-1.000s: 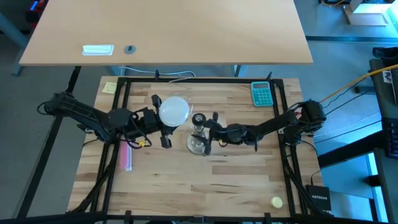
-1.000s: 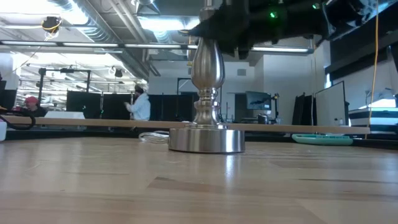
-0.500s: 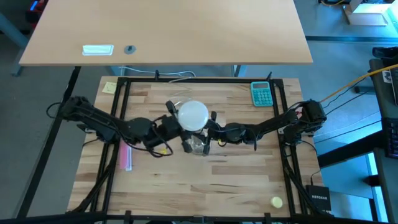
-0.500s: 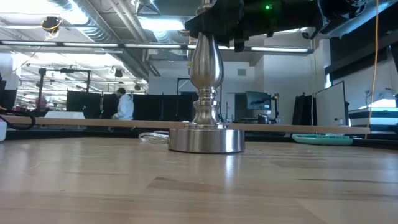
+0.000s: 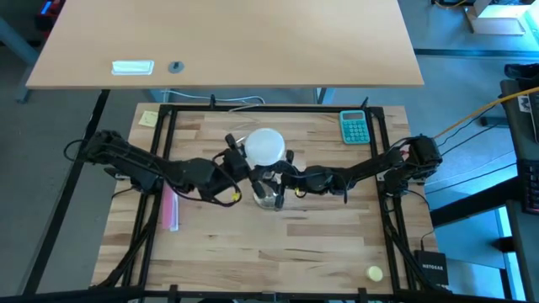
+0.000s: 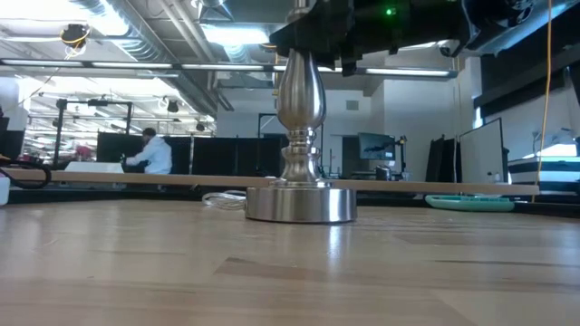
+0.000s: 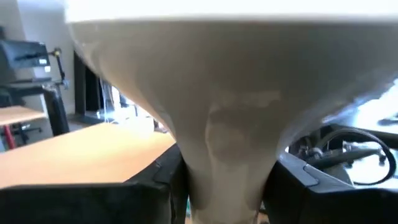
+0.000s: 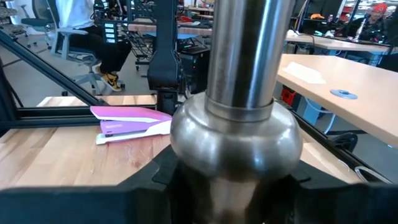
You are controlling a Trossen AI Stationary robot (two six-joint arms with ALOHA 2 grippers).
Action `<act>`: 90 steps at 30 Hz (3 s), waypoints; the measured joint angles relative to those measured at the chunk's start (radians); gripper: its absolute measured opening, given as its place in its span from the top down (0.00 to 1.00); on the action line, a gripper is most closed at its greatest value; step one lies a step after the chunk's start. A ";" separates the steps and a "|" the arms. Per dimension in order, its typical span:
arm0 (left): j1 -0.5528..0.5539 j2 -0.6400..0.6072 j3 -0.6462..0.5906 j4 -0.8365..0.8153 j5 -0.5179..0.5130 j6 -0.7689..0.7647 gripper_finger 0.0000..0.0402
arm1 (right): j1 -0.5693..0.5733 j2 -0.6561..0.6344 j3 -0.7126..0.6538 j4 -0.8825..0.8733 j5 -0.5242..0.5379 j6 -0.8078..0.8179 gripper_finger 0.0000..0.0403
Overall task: Screw lightbulb
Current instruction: Insert the white lightbulb on the silver lamp
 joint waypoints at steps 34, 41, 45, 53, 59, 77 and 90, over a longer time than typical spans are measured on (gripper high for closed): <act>-0.016 -0.091 -0.031 -0.143 0.470 -0.106 0.66 | 0.035 -0.105 0.109 -0.219 -0.446 -0.055 0.65; -0.014 -0.090 -0.032 -0.162 0.662 -0.075 0.66 | 0.059 -0.105 0.178 -0.372 -0.601 -0.052 0.65; -0.006 -0.090 -0.033 -0.181 0.793 -0.037 0.66 | 0.073 -0.105 0.195 -0.426 -0.676 -0.050 0.65; 0.049 -0.083 -0.034 -0.209 1.099 0.054 0.66 | 0.082 -0.093 0.202 -0.458 -0.749 -0.045 0.65; 0.067 -0.084 -0.034 -0.225 1.124 0.029 0.66 | 0.082 -0.087 0.202 -0.458 -0.704 -0.052 0.65; 0.048 -0.090 -0.044 -0.354 1.051 -0.028 0.33 | 0.084 -0.096 0.213 -0.262 -0.563 -0.071 0.65; -0.056 -0.295 -0.035 -0.561 0.547 -0.065 0.32 | 0.058 -0.091 0.209 -0.302 -0.421 -0.069 0.65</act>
